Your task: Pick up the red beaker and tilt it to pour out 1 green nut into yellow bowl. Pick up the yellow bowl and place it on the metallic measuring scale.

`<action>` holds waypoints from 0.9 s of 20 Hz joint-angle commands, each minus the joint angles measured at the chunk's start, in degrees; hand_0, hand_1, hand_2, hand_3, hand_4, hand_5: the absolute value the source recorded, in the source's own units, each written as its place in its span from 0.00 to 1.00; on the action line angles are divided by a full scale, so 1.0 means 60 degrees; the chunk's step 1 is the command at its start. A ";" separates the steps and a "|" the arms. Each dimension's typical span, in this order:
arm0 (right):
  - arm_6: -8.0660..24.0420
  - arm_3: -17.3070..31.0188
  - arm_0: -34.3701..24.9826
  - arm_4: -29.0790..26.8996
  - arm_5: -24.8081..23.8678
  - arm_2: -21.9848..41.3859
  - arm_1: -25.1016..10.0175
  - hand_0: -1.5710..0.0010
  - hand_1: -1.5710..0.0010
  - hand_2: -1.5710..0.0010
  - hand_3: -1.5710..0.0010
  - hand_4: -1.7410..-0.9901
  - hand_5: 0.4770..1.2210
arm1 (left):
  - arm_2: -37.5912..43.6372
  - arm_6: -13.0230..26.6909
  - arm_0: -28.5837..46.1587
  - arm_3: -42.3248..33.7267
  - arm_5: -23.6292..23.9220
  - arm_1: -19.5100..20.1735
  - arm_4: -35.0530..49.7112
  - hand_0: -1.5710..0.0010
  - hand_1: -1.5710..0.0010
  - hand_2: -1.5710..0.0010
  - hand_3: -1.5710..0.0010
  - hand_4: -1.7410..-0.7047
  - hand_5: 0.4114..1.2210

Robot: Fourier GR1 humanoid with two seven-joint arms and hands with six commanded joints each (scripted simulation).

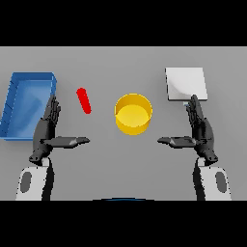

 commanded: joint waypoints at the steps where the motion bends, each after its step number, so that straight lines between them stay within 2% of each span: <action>1: -0.0005 -0.0005 0.0006 -0.0003 -0.0006 0.0001 0.0001 1.00 1.00 1.00 1.00 0.76 0.16 | 0.0000 -0.0004 0.0005 -0.0004 0.0007 0.0000 0.0004 1.00 1.00 1.00 1.00 0.57 0.23; 6: -0.0034 -0.0073 0.0091 0.0000 0.0036 0.0046 -0.0007 1.00 1.00 1.00 1.00 0.76 0.16 | -0.0045 -0.0030 0.0118 -0.0111 -0.0025 -0.0008 0.0015 1.00 1.00 1.00 1.00 0.57 0.23; 7: -0.0755 -0.0398 0.0448 0.1101 -0.0272 0.0422 -0.0430 1.00 1.00 1.00 1.00 0.76 0.16 | -0.0260 -0.0119 0.0390 -0.0489 -0.0123 0.0295 -0.0304 1.00 1.00 1.00 1.00 0.57 0.23; 8: -0.1110 -0.0560 0.0718 0.1846 -0.0497 0.0732 -0.0581 1.00 1.00 1.00 1.00 0.77 0.16 | -0.0532 -0.0173 0.0641 -0.0858 -0.0146 0.0412 -0.0625 1.00 1.00 1.00 1.00 0.56 0.23; 9: -0.1166 -0.0827 0.0937 0.2287 -0.0651 0.0951 -0.0615 1.00 1.00 1.00 1.00 0.77 0.16 | -0.0658 -0.0085 0.0823 -0.1104 -0.0177 0.0527 -0.0785 1.00 1.00 1.00 1.00 0.56 0.23; 11: -0.0786 -0.0973 0.0989 0.2784 -0.0891 0.1155 -0.0556 1.00 1.00 1.00 1.00 0.77 0.15 | -0.0826 0.0362 0.0948 -0.1377 -0.0188 0.0563 -0.0919 1.00 1.00 1.00 1.00 0.56 0.23; 15: -0.0729 -0.1342 0.1191 0.2660 -0.0759 0.1183 -0.0580 1.00 1.00 1.00 1.00 0.73 0.16 | -0.0914 0.0518 0.0864 -0.1219 -0.0191 0.0709 -0.1212 1.00 1.00 1.00 1.00 0.56 0.24; 18: -0.0799 -0.1181 0.1136 0.2329 -0.0561 0.1056 -0.0615 1.00 1.00 1.00 1.00 0.69 0.18 | -0.1014 0.0329 0.0532 -0.0703 -0.0185 0.0603 -0.1398 1.00 1.00 1.00 1.00 0.55 0.24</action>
